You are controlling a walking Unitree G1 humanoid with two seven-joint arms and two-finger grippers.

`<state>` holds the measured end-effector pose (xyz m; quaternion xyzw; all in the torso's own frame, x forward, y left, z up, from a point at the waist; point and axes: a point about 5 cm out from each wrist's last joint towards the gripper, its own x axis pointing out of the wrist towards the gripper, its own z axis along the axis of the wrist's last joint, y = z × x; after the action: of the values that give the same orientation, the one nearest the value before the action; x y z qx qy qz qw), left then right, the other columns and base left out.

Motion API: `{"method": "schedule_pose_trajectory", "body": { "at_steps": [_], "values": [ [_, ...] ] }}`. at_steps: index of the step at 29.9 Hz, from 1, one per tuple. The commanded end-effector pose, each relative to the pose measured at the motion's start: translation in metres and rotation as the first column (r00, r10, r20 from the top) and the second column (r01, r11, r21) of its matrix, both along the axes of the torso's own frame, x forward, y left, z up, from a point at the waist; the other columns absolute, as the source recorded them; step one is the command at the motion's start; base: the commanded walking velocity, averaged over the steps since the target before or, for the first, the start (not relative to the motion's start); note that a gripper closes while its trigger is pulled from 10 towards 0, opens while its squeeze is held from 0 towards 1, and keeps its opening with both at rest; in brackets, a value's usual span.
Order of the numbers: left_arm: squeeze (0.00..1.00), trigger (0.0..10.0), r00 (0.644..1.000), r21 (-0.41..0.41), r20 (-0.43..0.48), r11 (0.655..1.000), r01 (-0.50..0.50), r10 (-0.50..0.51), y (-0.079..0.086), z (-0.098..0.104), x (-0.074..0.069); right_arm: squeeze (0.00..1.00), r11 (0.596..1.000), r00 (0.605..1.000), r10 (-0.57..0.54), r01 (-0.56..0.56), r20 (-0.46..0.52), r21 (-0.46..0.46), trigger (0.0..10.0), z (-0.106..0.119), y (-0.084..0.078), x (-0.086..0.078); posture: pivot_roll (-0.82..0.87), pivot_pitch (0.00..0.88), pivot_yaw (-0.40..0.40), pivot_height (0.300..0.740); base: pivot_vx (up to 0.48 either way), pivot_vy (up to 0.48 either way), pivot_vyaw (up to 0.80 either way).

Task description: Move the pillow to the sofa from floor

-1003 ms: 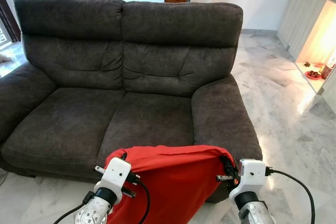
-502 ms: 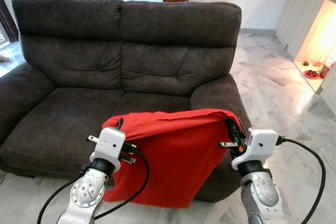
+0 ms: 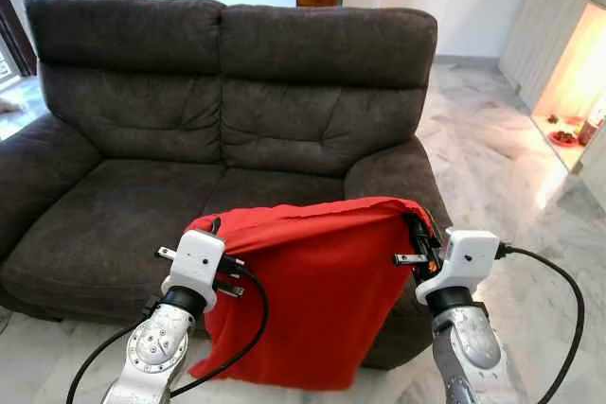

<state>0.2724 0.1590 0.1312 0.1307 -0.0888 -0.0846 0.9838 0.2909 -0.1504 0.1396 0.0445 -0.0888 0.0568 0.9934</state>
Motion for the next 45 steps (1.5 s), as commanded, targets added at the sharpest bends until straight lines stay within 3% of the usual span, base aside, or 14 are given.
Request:
{"method": "schedule_pose_trajectory", "body": {
  "at_steps": [1,13,25,36,43,45],
  "values": [
    [0.0,10.0,0.981,-0.011,0.139,0.991,-0.136,0.137,0.033,0.032,0.003,0.0,0.993,0.988,-0.119,0.115,0.096,0.038,10.0,0.024,-0.024,0.002,0.03,0.0,0.012,0.74,0.251,0.0,0.0],
    [0.0,10.0,0.967,0.012,0.195,0.985,-0.172,0.166,0.046,0.051,0.009,0.0,0.998,0.988,-0.066,0.063,0.137,0.025,10.0,0.038,-0.014,0.011,0.04,0.0,0.008,0.74,0.252,0.0,0.0],
    [0.0,10.0,0.961,0.014,0.218,0.984,-0.178,0.171,0.048,0.06,0.011,0.0,0.996,0.982,-0.08,0.073,0.171,0.043,10.0,0.052,-0.018,0.017,0.04,0.0,0.007,0.74,0.251,0.0,0.0],
    [0.0,10.0,0.941,-0.016,0.271,0.978,-0.208,0.204,0.058,0.079,0.013,0.0,1.0,0.974,0.012,-0.014,0.227,0.009,10.0,0.067,-0.004,0.021,0.05,0.0,0.004,0.74,0.252,0.0,0.22],
    [0.0,10.0,0.942,-0.041,0.258,0.977,-0.21,0.214,0.059,0.077,0.013,0.0,0.998,0.98,-0.023,0.012,0.196,0.057,10.0,0.062,-0.008,0.023,0.05,0.0,0.004,0.74,0.251,0.0,0.39],
    [0.0,10.0,0.95,-0.04,0.245,0.981,-0.187,0.191,0.052,0.074,0.013,0.0,0.998,0.98,-0.036,0.027,0.195,0.05,10.0,0.063,-0.011,0.023,0.04,0.0,0.007,0.74,0.253,0.0,0.0]
  ]
}}
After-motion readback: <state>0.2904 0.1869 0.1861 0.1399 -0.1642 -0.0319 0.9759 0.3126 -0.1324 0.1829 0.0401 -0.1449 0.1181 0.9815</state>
